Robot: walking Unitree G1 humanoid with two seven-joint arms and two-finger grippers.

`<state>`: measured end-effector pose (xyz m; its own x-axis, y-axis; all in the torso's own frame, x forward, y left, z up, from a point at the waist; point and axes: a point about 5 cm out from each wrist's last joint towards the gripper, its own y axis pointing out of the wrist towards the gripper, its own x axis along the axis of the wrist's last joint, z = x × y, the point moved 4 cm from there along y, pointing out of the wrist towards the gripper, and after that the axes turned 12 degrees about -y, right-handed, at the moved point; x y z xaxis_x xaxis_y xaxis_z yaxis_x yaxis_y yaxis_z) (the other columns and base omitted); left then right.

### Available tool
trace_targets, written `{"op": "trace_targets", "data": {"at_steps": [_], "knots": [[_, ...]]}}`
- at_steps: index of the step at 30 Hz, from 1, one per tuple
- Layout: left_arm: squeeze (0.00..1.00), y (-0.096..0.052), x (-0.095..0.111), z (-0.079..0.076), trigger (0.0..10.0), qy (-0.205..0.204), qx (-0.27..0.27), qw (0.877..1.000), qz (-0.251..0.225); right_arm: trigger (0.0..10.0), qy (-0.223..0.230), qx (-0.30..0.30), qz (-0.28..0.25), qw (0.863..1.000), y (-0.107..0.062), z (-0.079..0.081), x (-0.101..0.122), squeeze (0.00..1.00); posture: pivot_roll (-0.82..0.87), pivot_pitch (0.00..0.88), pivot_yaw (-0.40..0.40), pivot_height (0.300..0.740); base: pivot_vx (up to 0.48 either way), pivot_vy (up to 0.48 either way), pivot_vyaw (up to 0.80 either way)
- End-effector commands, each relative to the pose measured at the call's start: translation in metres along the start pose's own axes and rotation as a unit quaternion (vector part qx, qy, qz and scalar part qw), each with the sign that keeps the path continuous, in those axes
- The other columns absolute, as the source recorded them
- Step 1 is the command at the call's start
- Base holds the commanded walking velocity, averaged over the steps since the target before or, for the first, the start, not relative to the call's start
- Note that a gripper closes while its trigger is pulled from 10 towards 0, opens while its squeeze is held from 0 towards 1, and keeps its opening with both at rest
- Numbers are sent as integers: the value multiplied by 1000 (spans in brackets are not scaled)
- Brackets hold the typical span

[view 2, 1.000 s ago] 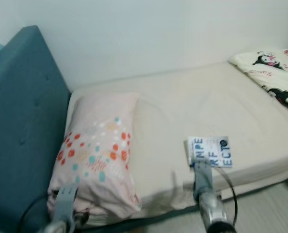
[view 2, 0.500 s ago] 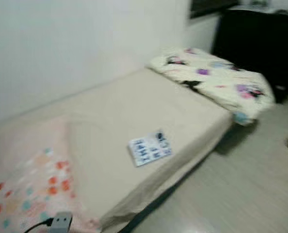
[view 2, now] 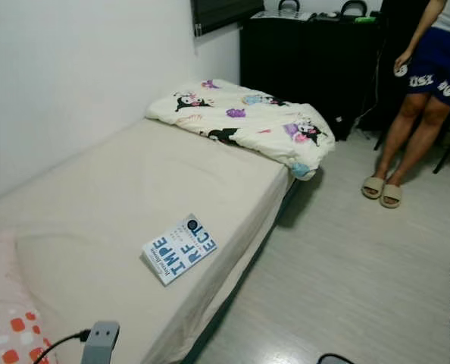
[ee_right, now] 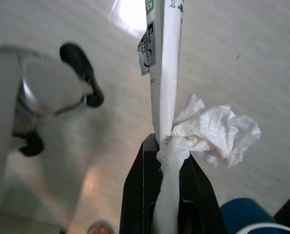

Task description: Clean up the room

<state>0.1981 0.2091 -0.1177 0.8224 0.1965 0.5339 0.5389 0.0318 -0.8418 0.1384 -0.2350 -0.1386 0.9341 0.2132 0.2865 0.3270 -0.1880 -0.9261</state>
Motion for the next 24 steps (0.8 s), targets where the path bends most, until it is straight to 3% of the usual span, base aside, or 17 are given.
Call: {"op": "trace_targets", "data": {"at_steps": [1, 9, 16, 24], "knots": [[0, -2, -15, 4, 10000, 4, 7, 1000, 22, 10000, -8, 12, 7, 1000, 0, 14, -5, 0, -41, 30, 36, 740, 0, 0, -775], [0, -3, -22, 5, 10000, 17, 7, 999, 32, 10000, -21, 20, 15, 999, -1, 24, -15, 0, -43, 31, 31, 740, 0, 0, -770], [0, -4, -25, 7, 10000, 17, 8, 999, 35, 10000, -29, 15, 26, 999, -2, 8, -31, 0, -46, 40, 32, 740, 0, 0, -770], [0, -4, -25, 5, 10000, 19, 5, 999, 34, 10000, -30, 14, 22, 999, -2, 6, -25, 0, -45, 49, 32, 740, 0, 0, -769]]}}
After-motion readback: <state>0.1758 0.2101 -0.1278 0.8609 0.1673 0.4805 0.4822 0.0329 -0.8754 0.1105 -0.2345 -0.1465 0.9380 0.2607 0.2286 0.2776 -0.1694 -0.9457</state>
